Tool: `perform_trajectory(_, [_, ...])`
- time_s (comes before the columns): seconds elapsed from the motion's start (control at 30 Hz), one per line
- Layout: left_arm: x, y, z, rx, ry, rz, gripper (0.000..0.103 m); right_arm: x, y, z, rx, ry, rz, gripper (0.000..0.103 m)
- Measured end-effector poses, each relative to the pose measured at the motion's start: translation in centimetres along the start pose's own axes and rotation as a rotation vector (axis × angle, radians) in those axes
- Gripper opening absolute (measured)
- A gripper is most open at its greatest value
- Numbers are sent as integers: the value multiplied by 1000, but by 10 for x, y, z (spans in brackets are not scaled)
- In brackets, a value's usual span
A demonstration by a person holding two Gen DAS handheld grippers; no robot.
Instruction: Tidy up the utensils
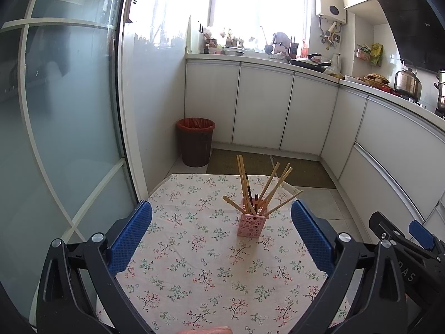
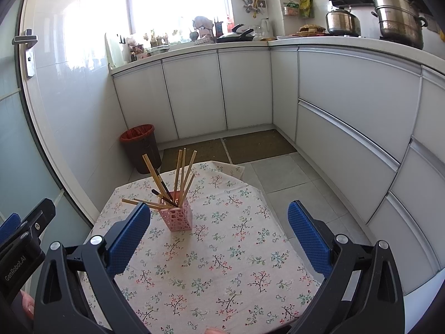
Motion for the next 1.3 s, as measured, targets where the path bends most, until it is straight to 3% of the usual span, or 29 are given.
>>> perform_trajectory(1.0, [4, -3, -3, -23, -15, 1, 95, 1, -2, -3, -22, 13, -2, 96])
perform_trajectory(1.1, [3, -2, -2, -7, -18, -2, 90, 3, -2, -4, -24, 12, -6, 96])
perform_trajectory(1.17, [2, -1, -1, -1, -27, -1, 79, 4, -3, -4, -26, 13, -11, 96])
perform_trajectory(1.3, [5, -1, 1, 4, -42, -10, 80, 5, -2, -6, -30, 13, -12, 96])
Point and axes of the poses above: each gripper's, at about its wrist camera, not at the fingertips, and z roughly against the way its jaws point, x to its right, y to its top, the point moved 3 cm from there along -z, roughly the way its jaws point, and after that the axes turned 6 degrees about -x, right-handed, at the moved point
